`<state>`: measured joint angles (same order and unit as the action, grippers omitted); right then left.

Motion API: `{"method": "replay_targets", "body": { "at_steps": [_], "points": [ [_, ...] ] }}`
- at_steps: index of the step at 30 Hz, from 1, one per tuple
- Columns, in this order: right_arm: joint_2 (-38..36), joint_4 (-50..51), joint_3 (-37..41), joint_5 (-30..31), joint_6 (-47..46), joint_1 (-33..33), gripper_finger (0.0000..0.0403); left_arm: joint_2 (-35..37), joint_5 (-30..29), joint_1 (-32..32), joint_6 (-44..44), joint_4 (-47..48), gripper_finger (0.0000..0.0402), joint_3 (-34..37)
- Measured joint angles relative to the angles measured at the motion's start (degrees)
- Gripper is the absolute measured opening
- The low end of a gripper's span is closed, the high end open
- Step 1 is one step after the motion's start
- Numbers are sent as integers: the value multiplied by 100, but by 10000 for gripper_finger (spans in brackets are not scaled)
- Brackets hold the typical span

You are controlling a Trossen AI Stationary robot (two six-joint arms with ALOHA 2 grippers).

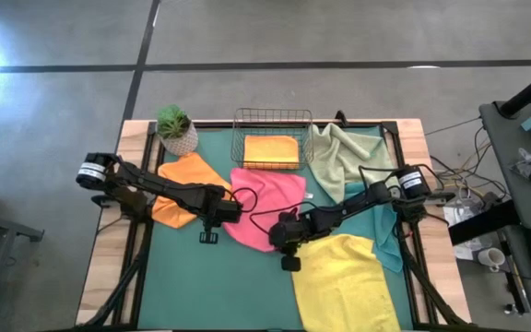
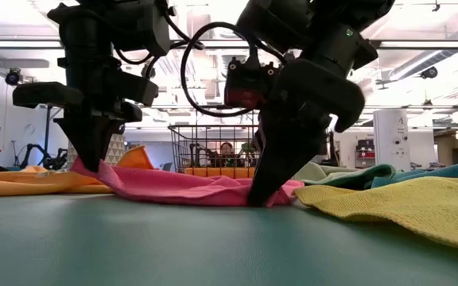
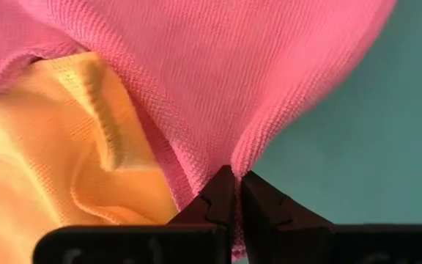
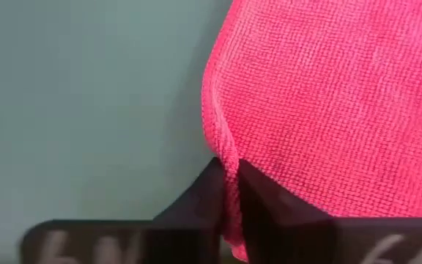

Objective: Fold microfiber towels
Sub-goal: Fold the pink microfiber towel

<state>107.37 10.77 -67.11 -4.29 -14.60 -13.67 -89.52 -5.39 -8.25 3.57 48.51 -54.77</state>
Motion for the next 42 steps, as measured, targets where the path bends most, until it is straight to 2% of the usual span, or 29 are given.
{"method": "replay_targets", "body": {
  "at_steps": [10,15,23,31,36,42],
  "points": [
    [-943,477,9,-24,-395,-73,9,275,836,-2,-96,89,0,-217],
    [-1516,696,9,16,-543,-70,9,609,977,-2,-139,526,0,-586],
    [-2319,1086,7,811,-573,-70,9,1185,1094,-2,-97,937,0,-1275],
    [-3136,1171,-5,1462,-813,-95,9,1390,1097,-2,61,1750,0,-2111],
    [-3311,1252,-316,1627,-726,-149,9,1411,1099,-2,68,2071,0,-2572],
    [-3101,1856,-1177,1643,-496,-197,9,1426,1117,-2,262,2389,0,-3055]
  ]
}}
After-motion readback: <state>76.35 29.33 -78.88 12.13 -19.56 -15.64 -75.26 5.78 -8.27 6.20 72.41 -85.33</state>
